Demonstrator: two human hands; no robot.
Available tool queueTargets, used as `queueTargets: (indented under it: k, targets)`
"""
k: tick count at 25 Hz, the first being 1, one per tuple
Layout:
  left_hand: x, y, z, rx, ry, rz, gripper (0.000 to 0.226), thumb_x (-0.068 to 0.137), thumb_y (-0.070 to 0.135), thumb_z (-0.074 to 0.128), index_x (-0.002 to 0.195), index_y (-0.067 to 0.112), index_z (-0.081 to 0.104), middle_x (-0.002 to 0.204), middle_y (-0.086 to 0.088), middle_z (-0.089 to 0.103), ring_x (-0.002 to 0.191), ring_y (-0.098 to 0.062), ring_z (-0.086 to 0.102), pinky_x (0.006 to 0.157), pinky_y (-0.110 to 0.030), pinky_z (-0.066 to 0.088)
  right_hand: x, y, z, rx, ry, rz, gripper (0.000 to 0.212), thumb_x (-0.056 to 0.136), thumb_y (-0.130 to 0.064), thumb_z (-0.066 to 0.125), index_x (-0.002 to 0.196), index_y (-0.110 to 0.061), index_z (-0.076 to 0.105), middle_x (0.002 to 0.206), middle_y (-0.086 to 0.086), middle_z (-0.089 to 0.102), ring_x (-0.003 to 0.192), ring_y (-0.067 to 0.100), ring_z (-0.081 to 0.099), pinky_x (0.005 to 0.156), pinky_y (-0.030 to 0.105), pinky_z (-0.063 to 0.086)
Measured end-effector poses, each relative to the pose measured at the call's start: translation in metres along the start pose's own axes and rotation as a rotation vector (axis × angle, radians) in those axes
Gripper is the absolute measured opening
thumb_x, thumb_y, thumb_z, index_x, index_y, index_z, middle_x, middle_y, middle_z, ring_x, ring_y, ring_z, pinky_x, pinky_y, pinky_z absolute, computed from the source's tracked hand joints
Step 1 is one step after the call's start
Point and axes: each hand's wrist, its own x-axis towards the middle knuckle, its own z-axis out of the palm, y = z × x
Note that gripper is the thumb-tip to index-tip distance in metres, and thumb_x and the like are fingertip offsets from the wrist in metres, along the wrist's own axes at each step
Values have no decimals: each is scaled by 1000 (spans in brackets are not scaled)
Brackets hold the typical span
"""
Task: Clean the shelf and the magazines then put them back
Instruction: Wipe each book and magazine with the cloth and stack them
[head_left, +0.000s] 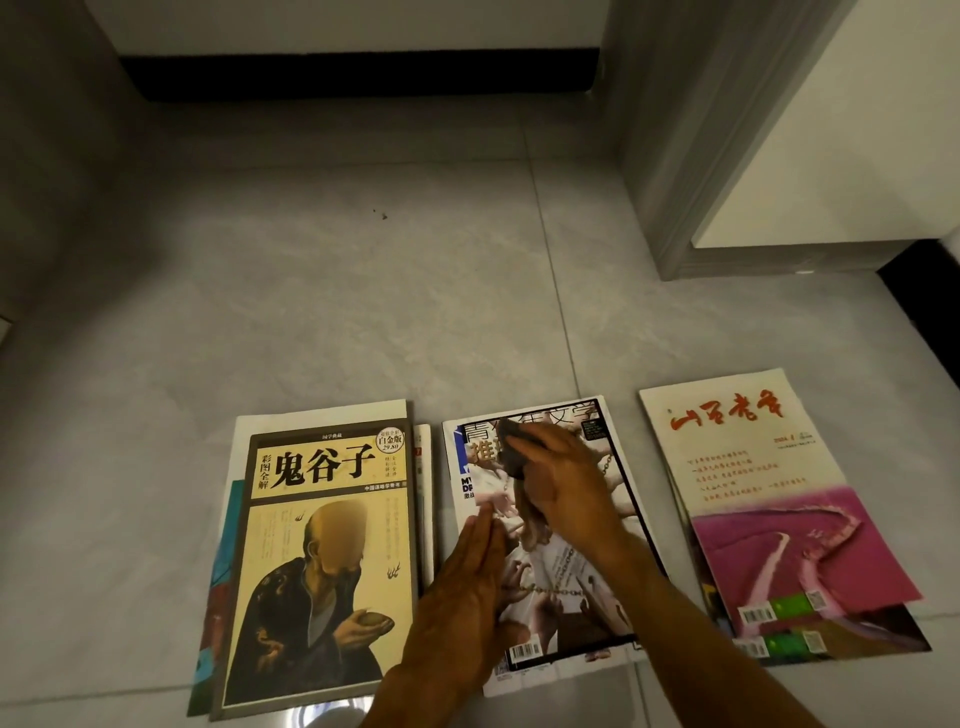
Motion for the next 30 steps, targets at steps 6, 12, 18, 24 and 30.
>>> queueTargets:
  k: [6, 12, 18, 24, 30]
  targets:
    - [-1, 1, -1, 183, -4, -22, 108, 85, 45, 66, 143, 30, -24, 154, 10, -30, 146, -10, -16, 122, -32, 6, 10, 11, 8, -34, 270, 391, 54, 81, -1, 69, 133, -11, 57, 138, 13, 53, 130, 36, 44, 109, 50, 38]
    - [3, -3, 1, 54, -51, -39, 113, 81, 43, 70, 136, 45, -29, 159, 10, -19, 149, -12, 2, 121, -37, 16, 9, 13, 4, -57, 114, 192, 59, 84, -5, 69, 139, -15, 50, 144, 9, 46, 134, 30, 40, 112, 46, 35]
    - [-4, 17, -5, 307, 18, -171, 108, 88, 59, 54, 143, 15, -29, 149, -5, -40, 139, -28, -35, 113, -38, -18, 9, -1, 13, -134, 186, 344, 66, 78, -2, 73, 139, -10, 49, 143, 15, 48, 136, 38, 37, 111, 54, 33]
    - [-3, 22, -5, 200, 12, -247, 118, 85, 51, 64, 140, 16, -34, 151, 3, -38, 142, -21, -28, 110, -31, -13, 4, -15, 15, -119, -109, -186, 59, 82, -4, 69, 137, -17, 53, 146, 7, 46, 137, 30, 38, 113, 48, 32]
    - [-6, 21, -5, 179, 27, -269, 120, 84, 52, 65, 136, 10, -34, 150, 3, -37, 145, -20, -23, 116, -33, -2, 8, -30, 26, -87, -103, -109, 65, 80, -6, 70, 141, -20, 49, 149, 3, 43, 139, 27, 33, 114, 46, 31]
